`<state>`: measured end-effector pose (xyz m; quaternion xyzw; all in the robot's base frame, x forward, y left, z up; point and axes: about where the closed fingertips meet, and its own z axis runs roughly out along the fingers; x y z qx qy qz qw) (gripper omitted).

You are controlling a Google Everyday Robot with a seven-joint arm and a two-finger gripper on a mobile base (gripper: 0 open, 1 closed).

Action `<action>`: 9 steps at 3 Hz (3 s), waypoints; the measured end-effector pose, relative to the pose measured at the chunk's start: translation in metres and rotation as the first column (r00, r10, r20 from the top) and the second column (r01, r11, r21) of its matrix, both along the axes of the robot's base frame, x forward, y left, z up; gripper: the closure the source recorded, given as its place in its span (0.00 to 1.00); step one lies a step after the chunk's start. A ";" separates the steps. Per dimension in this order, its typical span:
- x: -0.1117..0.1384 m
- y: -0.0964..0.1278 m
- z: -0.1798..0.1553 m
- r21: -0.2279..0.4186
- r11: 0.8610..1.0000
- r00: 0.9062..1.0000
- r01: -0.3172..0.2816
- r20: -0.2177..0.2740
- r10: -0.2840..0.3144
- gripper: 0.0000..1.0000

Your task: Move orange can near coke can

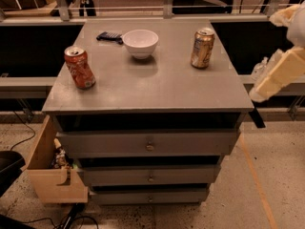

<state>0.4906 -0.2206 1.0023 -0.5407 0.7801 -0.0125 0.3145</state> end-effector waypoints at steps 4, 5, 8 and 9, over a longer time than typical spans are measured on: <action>0.134 0.019 0.031 0.568 0.817 0.970 -0.101 0.239 -0.047 0.00; 0.136 0.031 0.013 0.615 0.781 0.969 -0.108 0.241 -0.055 0.00; 0.201 0.029 -0.057 0.729 0.683 0.971 -0.040 0.191 -0.147 0.00; 0.224 0.012 -0.067 0.772 0.636 0.968 0.000 0.160 -0.193 0.00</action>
Offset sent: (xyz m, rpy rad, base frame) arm 0.1592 0.0175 0.0511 0.7540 -0.3261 0.0849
